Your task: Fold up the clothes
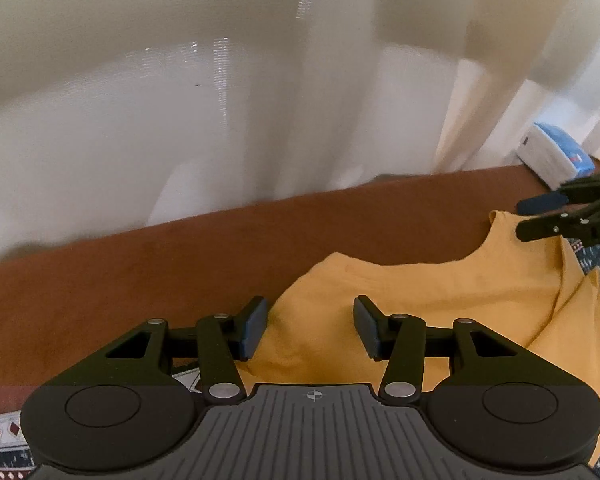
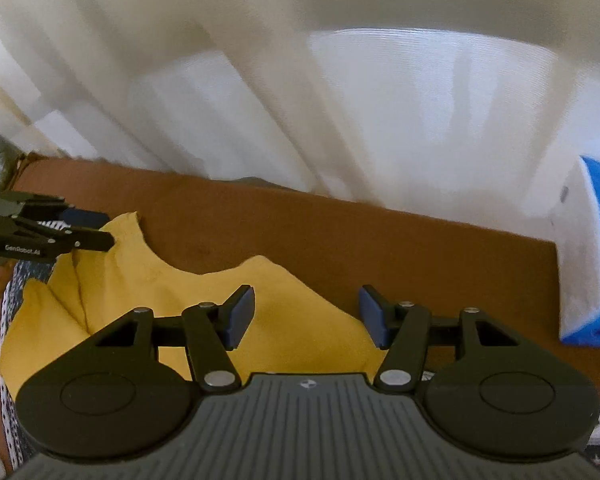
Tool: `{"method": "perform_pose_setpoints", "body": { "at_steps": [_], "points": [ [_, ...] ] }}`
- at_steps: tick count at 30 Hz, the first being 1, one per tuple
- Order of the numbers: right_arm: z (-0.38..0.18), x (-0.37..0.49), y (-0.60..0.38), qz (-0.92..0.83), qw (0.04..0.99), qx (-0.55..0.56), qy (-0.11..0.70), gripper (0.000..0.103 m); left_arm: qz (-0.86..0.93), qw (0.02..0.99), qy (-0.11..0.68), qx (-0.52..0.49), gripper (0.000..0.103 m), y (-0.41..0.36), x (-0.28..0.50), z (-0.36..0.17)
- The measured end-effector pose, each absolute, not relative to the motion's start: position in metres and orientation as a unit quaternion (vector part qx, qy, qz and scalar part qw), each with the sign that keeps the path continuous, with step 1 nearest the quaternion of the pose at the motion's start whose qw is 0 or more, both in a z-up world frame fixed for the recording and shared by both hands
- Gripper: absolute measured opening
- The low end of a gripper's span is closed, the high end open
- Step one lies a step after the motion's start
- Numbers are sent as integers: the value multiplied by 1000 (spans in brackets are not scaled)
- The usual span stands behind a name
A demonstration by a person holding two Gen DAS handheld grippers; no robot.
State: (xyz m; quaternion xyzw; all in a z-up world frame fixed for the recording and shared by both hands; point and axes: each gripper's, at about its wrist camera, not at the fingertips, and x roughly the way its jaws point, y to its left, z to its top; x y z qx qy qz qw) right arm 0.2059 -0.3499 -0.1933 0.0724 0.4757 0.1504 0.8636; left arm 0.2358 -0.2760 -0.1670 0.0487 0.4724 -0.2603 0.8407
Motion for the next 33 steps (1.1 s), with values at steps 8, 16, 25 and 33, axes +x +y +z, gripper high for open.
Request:
{"method": "perform_pose_setpoints", "body": {
  "at_steps": [8, 16, 25, 33],
  "points": [
    [-196, 216, -340, 175, 851, 56, 491, 30, -266, 840, 465, 86, 8, -282, 235, -167],
    [-186, 215, -342, 167, 850, 76, 494, 7, -258, 853, 439, 115, 0, -288, 224, -150],
    [-141, 187, -343, 175, 868, 100, 454, 5, -260, 878, 391, 94, 0, -278, 187, -100],
    [-95, 111, -330, 200, 888, 87, 405, 4, -264, 895, 353, 69, 0, -261, 118, -72]
  ]
}}
